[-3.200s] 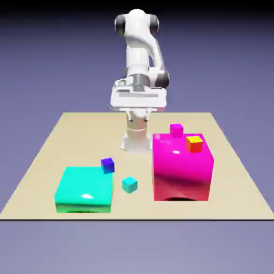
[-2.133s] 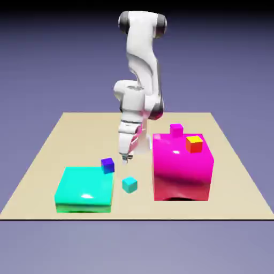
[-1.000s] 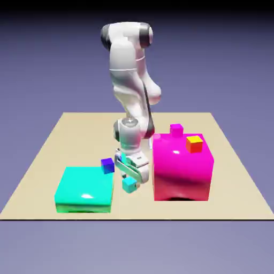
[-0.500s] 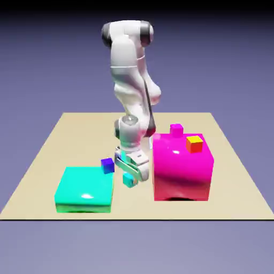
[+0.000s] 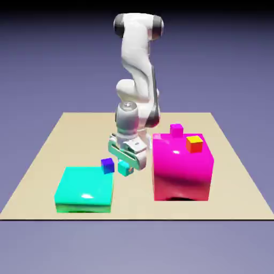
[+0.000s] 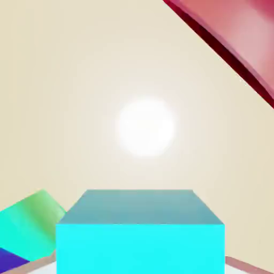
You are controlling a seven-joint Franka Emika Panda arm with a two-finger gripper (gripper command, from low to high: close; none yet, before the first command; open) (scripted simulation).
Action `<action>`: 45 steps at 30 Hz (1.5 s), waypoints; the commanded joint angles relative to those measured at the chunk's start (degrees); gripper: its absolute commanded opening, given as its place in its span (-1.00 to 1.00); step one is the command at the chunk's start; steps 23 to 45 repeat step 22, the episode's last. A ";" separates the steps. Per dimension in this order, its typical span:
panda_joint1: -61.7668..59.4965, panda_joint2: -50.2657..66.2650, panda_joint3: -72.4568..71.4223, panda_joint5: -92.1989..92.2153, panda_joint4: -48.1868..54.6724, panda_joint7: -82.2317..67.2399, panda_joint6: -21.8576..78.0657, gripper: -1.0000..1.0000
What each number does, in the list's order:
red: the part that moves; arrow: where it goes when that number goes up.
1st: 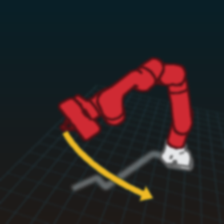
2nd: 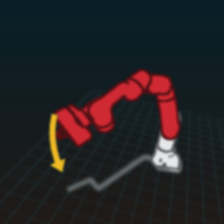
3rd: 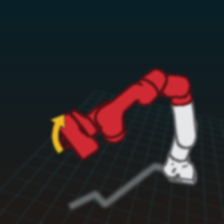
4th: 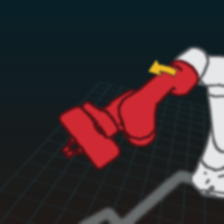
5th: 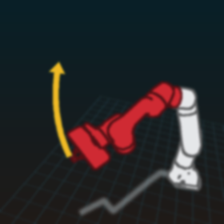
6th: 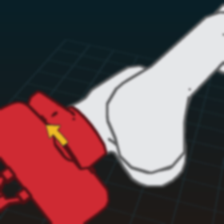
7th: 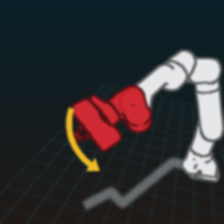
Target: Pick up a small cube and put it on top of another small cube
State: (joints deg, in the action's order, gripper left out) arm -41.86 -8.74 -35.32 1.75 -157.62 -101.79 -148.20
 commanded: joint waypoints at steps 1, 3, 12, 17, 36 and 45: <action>0.01 -1.61 1.04 1.19 -0.06 -2.54 1.30 -1.00; 0.00 -4.84 3.23 3.44 -0.32 -7.52 3.79 -1.00; -0.26 -17.24 12.08 12.09 -1.87 -26.75 12.58 -1.00; -1.34 -7.14 10.32 9.98 -4.41 -24.81 0.13 -1.00; -1.12 -9.19 10.68 10.41 -3.89 -25.20 2.66 1.00; -1.12 -9.19 10.68 10.41 -3.89 -25.20 2.66 1.00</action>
